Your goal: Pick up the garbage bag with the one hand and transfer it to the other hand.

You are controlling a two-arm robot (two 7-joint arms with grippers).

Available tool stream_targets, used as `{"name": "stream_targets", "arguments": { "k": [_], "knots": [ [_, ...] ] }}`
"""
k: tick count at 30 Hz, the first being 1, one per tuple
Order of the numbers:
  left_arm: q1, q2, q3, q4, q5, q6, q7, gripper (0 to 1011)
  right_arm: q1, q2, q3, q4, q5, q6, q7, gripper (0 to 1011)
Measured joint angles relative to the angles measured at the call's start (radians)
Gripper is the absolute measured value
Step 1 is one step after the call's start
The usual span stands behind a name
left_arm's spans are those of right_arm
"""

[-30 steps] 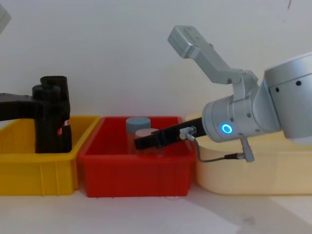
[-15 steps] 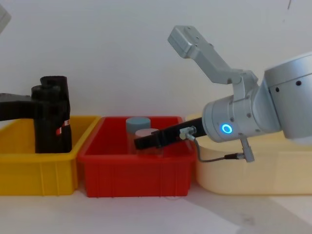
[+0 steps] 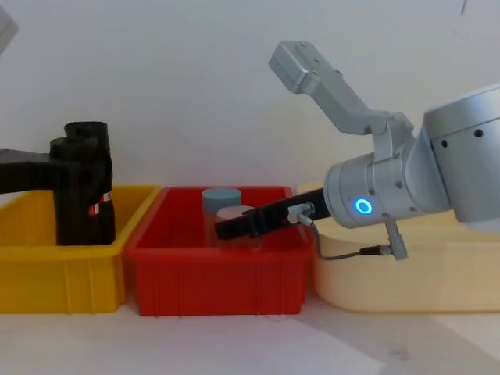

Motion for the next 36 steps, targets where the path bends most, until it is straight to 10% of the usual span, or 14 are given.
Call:
{"name": "stream_targets", "arguments": {
  "k": [21,36],
  "knots": [
    [-0.059,0.011,-0.001,-0.030,0.038,-0.025,-0.029,348,0.003,0.006,0.023,-0.082,0.006,-0.068,-0.007,659],
    [-0.148,0.019,0.003,-0.079,-0.003,0.012,-0.110,348,0.012,0.085,0.072,-0.263,-0.015,-0.020,-0.052,659]
  ]
}}
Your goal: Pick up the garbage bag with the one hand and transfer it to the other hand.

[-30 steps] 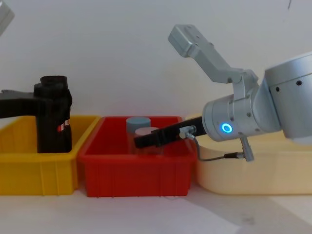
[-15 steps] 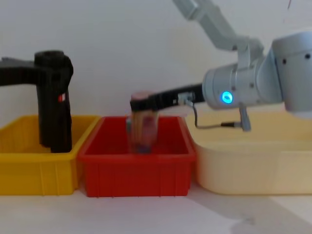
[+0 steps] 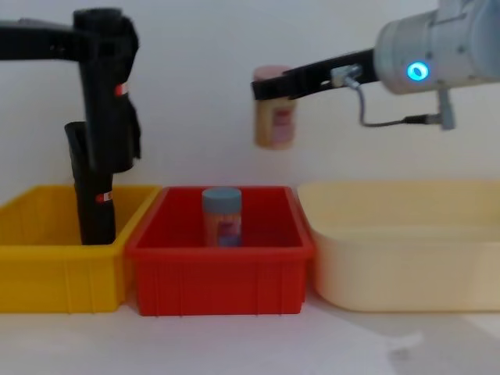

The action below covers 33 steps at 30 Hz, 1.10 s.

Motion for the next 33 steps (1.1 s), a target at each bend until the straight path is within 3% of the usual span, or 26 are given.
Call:
{"name": "stream_targets", "arguments": {
  "k": [7,16,24,27,30,33],
  "knots": [
    [-0.069,-0.034,0.037,0.043,-0.018,-0.013,-0.050,348,-0.026,0.050,0.037,-0.084,-0.019,0.059,-0.033,659],
    [-0.187,-0.126,0.110,0.171,-0.034,-0.066,-0.116,348,-0.088,0.112,0.100,-0.160,-0.036,0.149,-0.078,659],
    [-0.289,-0.240,0.166,0.343,-0.051,-0.135,-0.168,348,-0.108,0.138,0.130,-0.157,-0.045,0.188,-0.093,659],
    [-0.340,-0.297,0.186,0.438,-0.064,-0.171,-0.193,348,-0.108,0.142,0.136,-0.143,-0.049,0.193,-0.093,659],
    [-0.363,-0.322,0.195,0.482,-0.070,-0.189,-0.205,348,-0.108,0.145,0.140,-0.132,-0.051,0.197,-0.094,659],
    [-0.387,-0.349,0.205,0.527,-0.076,-0.207,-0.218,348,-0.106,0.148,0.144,-0.121,-0.054,0.200,-0.094,723]
  ]
}}
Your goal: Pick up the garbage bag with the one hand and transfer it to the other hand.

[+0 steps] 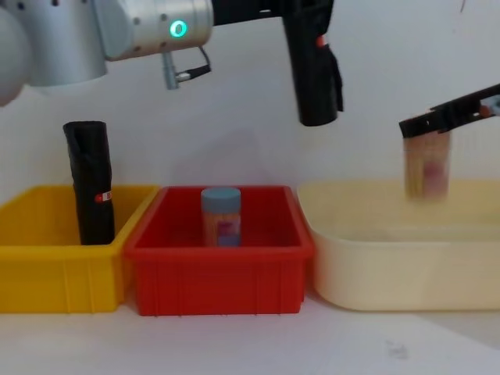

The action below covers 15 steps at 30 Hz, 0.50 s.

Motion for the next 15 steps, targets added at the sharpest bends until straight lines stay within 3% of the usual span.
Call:
{"name": "stream_targets", "arguments": {
  "k": [8,15],
  "knots": [
    [-0.043,-0.048,0.017,0.081,-0.011,-0.032,-0.022,348,0.001,0.003,0.005,0.013,-0.003,0.005,-0.001,955],
    [-0.063,-0.070,0.025,0.118,-0.015,-0.047,-0.032,348,0.001,0.005,0.008,0.014,-0.003,0.004,0.004,1001]
  ]
}}
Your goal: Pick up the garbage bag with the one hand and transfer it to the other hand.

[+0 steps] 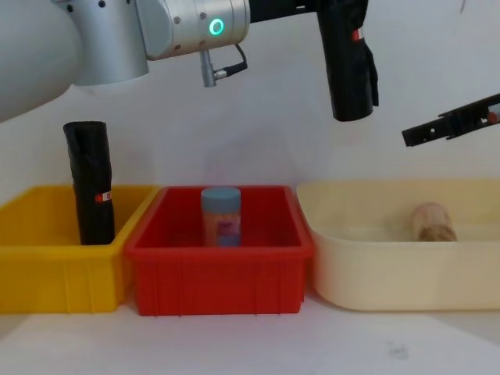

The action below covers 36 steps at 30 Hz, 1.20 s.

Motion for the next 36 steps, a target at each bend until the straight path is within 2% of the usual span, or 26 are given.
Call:
{"name": "stream_targets", "arguments": {
  "k": [5,15,17,22,27,36],
  "knots": [
    [-0.008,-0.009,0.003,0.015,-0.002,-0.006,-0.004,348,-0.004,0.001,0.006,-0.009,0.012,-0.012,0.024,1001],
    [-0.018,-0.020,0.007,0.034,-0.005,-0.013,-0.009,351,-0.012,-0.002,0.022,-0.031,0.073,-0.060,0.100,1001],
    [-0.019,-0.021,0.007,0.036,-0.005,-0.014,-0.009,348,-0.012,-0.009,0.028,-0.033,0.097,-0.080,0.125,1001],
    [-0.022,-0.024,0.008,0.040,-0.005,-0.016,-0.011,348,-0.010,-0.027,0.038,-0.032,0.126,-0.114,0.143,1001],
    [-0.023,-0.025,0.009,0.043,-0.006,-0.017,-0.011,348,-0.007,-0.045,0.045,-0.026,0.138,-0.137,0.139,1001],
    [-0.024,-0.027,0.010,0.046,-0.006,-0.018,-0.012,348,0.008,-0.074,0.042,0.003,0.133,-0.169,0.093,1001]
  ]
}}
